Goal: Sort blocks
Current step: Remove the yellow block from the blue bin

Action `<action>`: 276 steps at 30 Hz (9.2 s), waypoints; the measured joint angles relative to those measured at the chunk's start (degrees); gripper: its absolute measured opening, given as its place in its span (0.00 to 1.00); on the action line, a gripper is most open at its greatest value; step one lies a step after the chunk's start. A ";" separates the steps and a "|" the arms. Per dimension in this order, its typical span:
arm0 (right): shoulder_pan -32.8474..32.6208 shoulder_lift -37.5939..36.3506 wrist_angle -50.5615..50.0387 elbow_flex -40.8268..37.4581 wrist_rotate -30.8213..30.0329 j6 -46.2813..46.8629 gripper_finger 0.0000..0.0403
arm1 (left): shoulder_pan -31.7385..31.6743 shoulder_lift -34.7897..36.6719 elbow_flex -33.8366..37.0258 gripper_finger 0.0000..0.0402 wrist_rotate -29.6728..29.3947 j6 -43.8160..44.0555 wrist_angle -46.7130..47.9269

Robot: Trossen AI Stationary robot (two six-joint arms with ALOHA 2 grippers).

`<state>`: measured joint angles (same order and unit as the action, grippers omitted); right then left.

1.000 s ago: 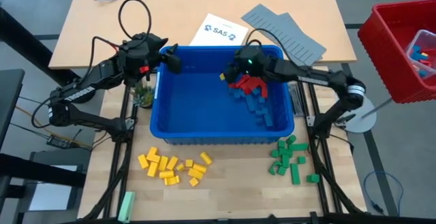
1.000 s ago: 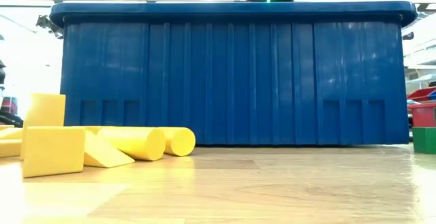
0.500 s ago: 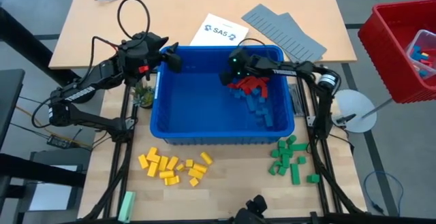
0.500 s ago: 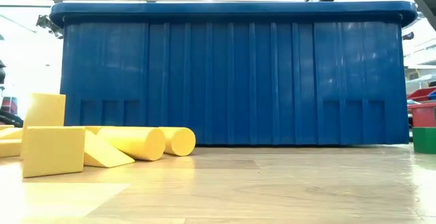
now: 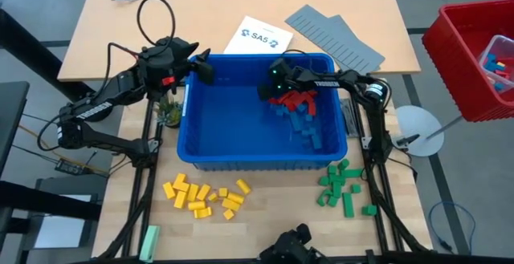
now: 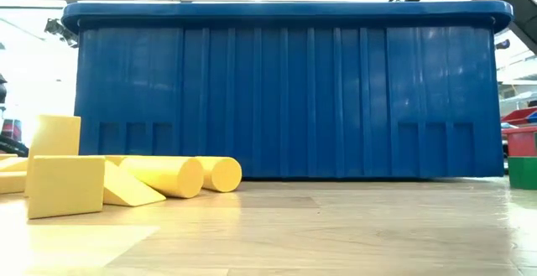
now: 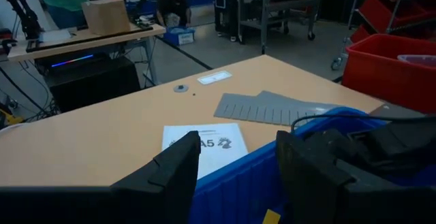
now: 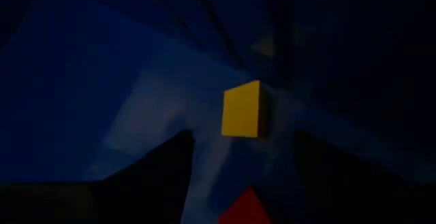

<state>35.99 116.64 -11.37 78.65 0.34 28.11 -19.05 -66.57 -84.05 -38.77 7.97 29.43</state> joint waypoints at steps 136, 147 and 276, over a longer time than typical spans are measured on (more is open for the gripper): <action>-1.38 2.83 6.84 -2.17 -10.82 1.64 0.39 | -0.01 -0.02 0.00 0.50 0.00 0.02 -2.87; -1.32 4.15 8.50 -2.05 -7.05 -0.36 0.11 | -0.02 -0.02 0.00 0.50 0.00 0.00 -2.89; -65.55 -20.84 2.91 -2.10 -21.27 -10.92 0.00 | -0.02 0.00 0.00 0.50 -0.02 0.02 -2.98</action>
<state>-29.56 95.80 -8.46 76.55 -20.93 17.19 -19.07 -66.57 -84.05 -38.78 7.99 26.46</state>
